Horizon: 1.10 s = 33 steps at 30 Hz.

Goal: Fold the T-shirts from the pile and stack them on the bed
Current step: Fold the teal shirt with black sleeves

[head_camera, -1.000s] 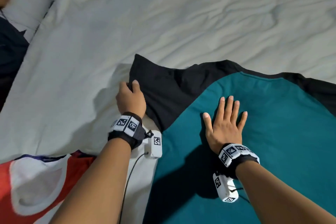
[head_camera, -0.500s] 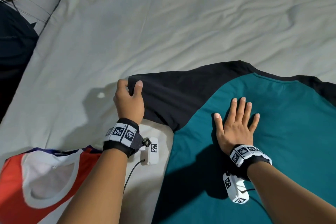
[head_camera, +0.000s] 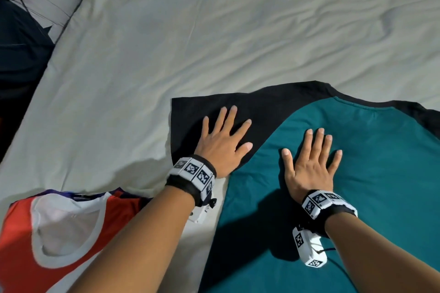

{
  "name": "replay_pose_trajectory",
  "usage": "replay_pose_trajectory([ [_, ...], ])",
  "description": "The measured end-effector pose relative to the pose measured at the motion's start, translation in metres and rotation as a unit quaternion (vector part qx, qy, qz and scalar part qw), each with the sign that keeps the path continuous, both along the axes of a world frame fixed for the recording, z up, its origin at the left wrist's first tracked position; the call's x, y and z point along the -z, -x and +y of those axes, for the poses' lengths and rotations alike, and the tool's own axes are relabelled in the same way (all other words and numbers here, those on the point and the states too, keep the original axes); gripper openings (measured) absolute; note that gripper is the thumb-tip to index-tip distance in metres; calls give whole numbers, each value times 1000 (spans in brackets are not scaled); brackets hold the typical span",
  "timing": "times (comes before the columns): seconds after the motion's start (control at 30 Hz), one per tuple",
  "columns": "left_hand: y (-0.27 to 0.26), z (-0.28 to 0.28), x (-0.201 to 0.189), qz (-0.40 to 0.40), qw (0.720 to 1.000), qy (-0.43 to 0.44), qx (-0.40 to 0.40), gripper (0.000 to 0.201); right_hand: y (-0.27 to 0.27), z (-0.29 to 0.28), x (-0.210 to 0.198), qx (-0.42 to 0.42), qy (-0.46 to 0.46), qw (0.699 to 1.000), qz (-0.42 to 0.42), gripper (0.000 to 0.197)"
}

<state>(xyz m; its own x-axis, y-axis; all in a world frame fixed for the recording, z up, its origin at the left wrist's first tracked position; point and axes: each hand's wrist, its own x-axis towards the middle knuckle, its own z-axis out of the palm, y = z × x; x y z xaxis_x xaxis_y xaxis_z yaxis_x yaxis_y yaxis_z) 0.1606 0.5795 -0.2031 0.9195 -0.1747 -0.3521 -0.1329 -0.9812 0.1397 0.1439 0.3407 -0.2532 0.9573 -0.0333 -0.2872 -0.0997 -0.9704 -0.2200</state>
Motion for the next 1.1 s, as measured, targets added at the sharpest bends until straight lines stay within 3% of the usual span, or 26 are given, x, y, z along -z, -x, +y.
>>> replay_pose_trajectory([
  [0.07,-5,20,19,29,999,-40,11,67,0,1,0,-1,-5,1000,-2,82],
  [0.2,-22,60,29,-13,987,-113,-111,72,0,0,0,-4,-6,1000,-1,83],
  [0.33,-39,25,11,-6,965,-129,-226,72,1,-1,1,-1,-5,1000,-6,83],
  [0.37,-39,9,6,-33,969,-111,-217,72,0,0,1,0,-6,1000,-6,83],
  [0.43,-30,-25,6,-52,994,-53,-85,71,0,0,1,-2,-5,1000,-4,83],
  [0.5,-20,-41,13,8,998,-22,51,70,0,0,3,-3,-5,1000,-7,82],
  [0.53,-20,-37,17,29,997,-24,69,72,0,-1,3,-2,-6,1000,-5,81],
  [0.63,-32,-1,30,21,998,-53,-22,79,-1,-2,6,-8,-14,1000,-3,78],
  [0.73,-40,27,27,29,991,-97,-91,72,-2,-3,6,-11,-24,1000,5,77],
  [0.83,-34,4,6,30,978,-103,-180,70,-1,-4,5,-12,-27,1000,7,78],
  [0.9,-8,-34,-7,-26,985,-79,-149,73,-3,-3,2,-8,-30,999,13,77],
  [1.0,61,-75,1,-41,999,-10,24,65,-3,-7,-7,-12,-41,998,43,71],
  [1.03,76,-71,10,-34,998,-21,39,64,-4,-12,-12,-17,-52,997,58,69],
  [1.1,88,-53,25,-38,998,-45,-27,66,0,-23,-24,-32,-74,994,79,66],
])
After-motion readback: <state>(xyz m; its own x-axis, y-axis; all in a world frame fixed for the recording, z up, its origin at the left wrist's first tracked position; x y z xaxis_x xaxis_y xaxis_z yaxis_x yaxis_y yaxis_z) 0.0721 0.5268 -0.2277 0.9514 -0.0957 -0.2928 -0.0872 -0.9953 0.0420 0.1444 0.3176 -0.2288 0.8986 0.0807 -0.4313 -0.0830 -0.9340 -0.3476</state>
